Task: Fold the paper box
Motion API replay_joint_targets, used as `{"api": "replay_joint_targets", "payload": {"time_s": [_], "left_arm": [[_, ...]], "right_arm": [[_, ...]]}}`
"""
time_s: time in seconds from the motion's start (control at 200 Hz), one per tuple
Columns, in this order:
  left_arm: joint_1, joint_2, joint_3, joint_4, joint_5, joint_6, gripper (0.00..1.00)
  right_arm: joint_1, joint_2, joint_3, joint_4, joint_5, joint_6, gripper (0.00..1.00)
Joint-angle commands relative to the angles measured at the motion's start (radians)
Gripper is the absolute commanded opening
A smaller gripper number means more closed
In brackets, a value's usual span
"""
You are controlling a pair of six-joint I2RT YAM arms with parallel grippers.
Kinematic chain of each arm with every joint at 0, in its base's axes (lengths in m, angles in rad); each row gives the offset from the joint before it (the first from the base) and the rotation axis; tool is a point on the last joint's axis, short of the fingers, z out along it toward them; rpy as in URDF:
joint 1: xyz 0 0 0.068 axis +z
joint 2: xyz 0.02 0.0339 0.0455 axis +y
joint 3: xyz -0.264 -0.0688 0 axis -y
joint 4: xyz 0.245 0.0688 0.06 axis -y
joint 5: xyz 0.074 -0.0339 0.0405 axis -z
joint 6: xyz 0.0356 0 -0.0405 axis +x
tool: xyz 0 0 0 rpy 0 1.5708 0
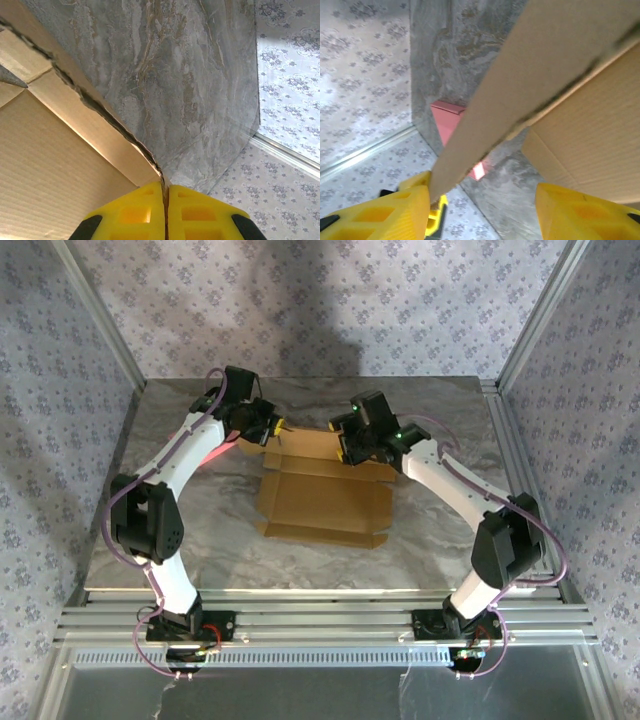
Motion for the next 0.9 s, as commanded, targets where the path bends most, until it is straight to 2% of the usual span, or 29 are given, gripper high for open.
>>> {"api": "replay_joint_targets", "payload": {"time_s": [0.0, 0.29, 0.375, 0.425, 0.475, 0.525, 0.575, 0.635, 0.7, 0.74, 0.9], "left_arm": [[0.005, -0.036, -0.004, 0.007, -0.007, -0.005, 0.0], [0.006, -0.033, -0.005, 0.015, 0.004, 0.002, 0.0], [0.009, -0.033, -0.001, 0.016, 0.012, 0.027, 0.0], [0.015, -0.036, 0.01, 0.005, 0.014, 0.063, 0.16], [0.024, -0.045, 0.027, -0.012, 0.013, 0.118, 0.38], [0.034, -0.063, 0.041, -0.044, -0.003, 0.187, 0.56], [0.043, -0.094, 0.043, -0.077, -0.035, 0.263, 0.66], [0.057, -0.145, 0.014, -0.092, -0.067, 0.333, 0.73], [0.074, -0.222, -0.056, -0.071, -0.086, 0.395, 0.73], [0.084, -0.273, -0.112, -0.043, -0.094, 0.437, 0.7], [0.106, -0.403, -0.338, 0.058, -0.064, 0.627, 0.41]], "right_arm": [[-0.022, 0.016, 0.008, 0.079, 0.017, 0.082, 0.57], [-0.049, 0.068, -0.006, 0.089, 0.01, 0.127, 0.27], [-0.061, 0.075, 0.008, 0.073, 0.029, 0.119, 0.15], [-0.07, 0.082, 0.021, 0.052, 0.031, 0.117, 0.07], [-0.084, 0.091, 0.037, 0.026, 0.024, 0.119, 0.0], [-0.099, 0.105, 0.057, 0.001, 0.005, 0.117, 0.0], [-0.115, 0.116, 0.077, -0.016, -0.017, 0.118, 0.0], [-0.131, 0.12, 0.084, -0.008, -0.045, 0.121, 0.0], [-0.149, 0.116, 0.088, 0.009, -0.073, 0.126, 0.0], [-0.161, 0.111, 0.093, 0.013, -0.091, 0.129, 0.0], [-0.197, 0.085, 0.144, -0.041, -0.142, 0.118, 0.0]]}}
